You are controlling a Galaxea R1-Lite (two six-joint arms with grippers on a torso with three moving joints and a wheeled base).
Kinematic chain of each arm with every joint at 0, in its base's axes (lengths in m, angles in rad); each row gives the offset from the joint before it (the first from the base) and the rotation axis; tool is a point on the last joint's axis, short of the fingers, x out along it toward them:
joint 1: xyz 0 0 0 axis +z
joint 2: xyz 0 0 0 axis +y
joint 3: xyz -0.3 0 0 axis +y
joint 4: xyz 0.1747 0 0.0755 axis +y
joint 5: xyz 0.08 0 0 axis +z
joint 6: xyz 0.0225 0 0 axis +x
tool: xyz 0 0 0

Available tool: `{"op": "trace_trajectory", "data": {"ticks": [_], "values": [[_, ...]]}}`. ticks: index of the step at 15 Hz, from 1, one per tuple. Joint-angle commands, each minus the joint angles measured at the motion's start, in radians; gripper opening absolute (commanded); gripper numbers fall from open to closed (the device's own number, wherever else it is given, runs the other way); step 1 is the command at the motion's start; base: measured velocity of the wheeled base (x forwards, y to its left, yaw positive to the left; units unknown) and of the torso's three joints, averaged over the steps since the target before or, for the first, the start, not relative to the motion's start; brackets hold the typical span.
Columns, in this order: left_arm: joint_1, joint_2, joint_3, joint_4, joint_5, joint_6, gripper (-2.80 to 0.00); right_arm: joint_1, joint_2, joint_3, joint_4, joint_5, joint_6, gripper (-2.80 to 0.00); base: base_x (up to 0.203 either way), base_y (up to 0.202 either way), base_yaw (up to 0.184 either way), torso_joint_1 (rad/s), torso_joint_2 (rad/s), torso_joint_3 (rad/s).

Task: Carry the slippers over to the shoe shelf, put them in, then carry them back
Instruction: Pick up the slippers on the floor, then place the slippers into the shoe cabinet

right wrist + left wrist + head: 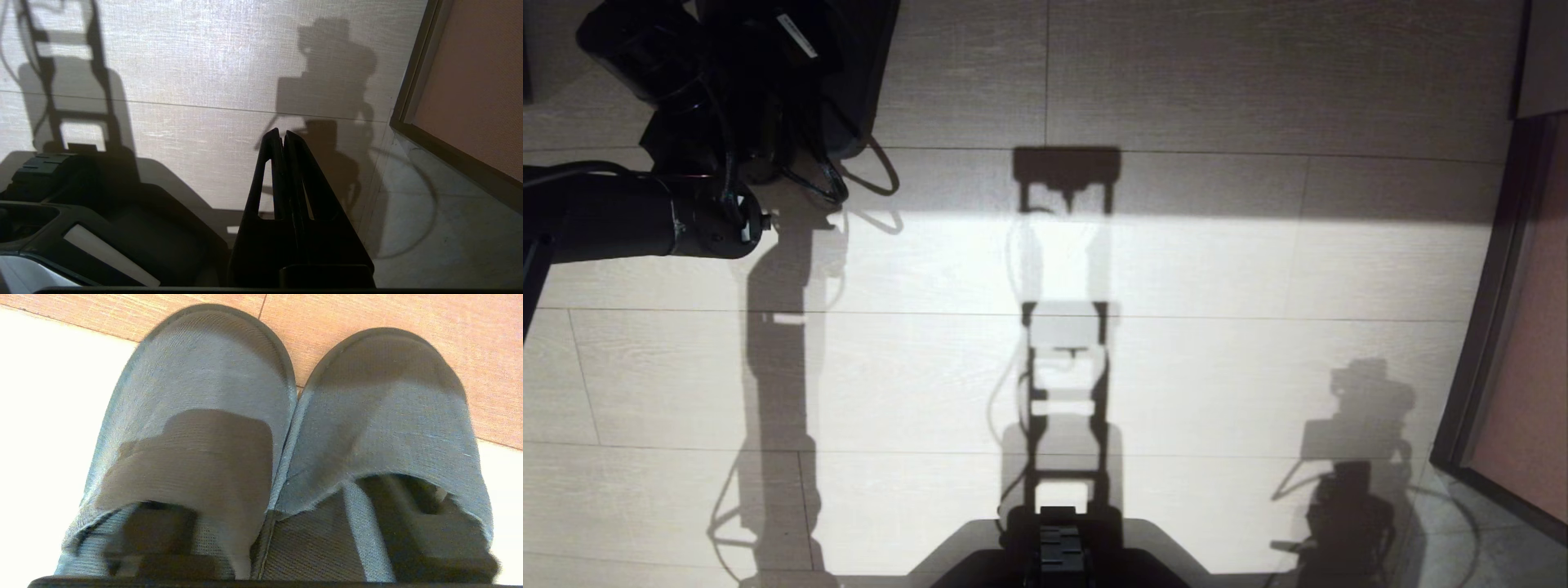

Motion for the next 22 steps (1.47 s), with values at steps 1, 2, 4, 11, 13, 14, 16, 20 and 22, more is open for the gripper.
{"op": "trace_trajectory", "data": {"ticks": [1, 2, 4, 11, 13, 14, 16, 20, 22], "values": [[0.003, 0.0, -0.002, -0.007, 0.0, 0.001, -2.8, 0.001, -0.001, 0.0, 0.0, 0.0, 0.0, -2.8, 0.0, 0.0, 0.0, 0.0, 0.0, 0.0], [0.003, 0.0, -0.003, -0.007, 0.001, 0.002, -2.8, 0.001, -0.002, 0.0, 0.0, 0.0, 0.0, -2.8, 0.0, 0.0, 0.0, 0.0, 0.0, 0.0], [0.004, -0.002, -0.003, -0.007, 0.0, 0.002, -2.8, 0.0, 0.0, 0.0, 0.0, 0.0, 0.0, -2.8, 0.0, 0.0, 0.0, 0.0, 0.0, 0.0], [0.04, -0.052, 0.0, -0.006, -0.001, 0.006, -2.8, 0.0, -0.002, 0.0, 0.0, 0.002, 0.0, -2.8, 0.0, 0.0, 0.0, 0.0, 0.0, 0.0], [0.07, -0.085, 0.002, -0.007, 0.005, 0.003, -2.8, 0.0, -0.002, 0.0, 0.0, 0.0, 0.0, -2.8, 0.0, 0.0, 0.0, 0.0, 0.0, 0.0], [0.078, -0.095, 0.003, -0.006, 0.008, 0.003, -2.8, 0.0, -0.002, 0.0, 0.0, 0.0, 0.0, -2.8, 0.0, 0.0, 0.0, 0.0, 0.0, 0.0], [0.097, -0.121, 0.016, 0.001, 0.009, 0.004, -2.8, 0.002, -0.002, 0.0, 0.0, 0.0, 0.0, -2.8, 0.0, 0.0, 0.0, 0.0, 0.0, 0.0], [0.118, -0.201, 0.107, 0.013, 0.002, 0.006, -2.8, 0.001, -0.002, 0.0, 0.0, 0.0, 0.0, -2.8, 0.0, 0.0, 0.0, 0.0, 0.0, 0.0], [0.122, -0.262, 0.191, 0.032, -0.009, 0.009, -2.8, 0.001, -0.002, 0.0, 0.0, 0.0, 0.0, -2.8, 0.0, 0.0, 0.0, 0.0, 0.0, 0.0]]}}
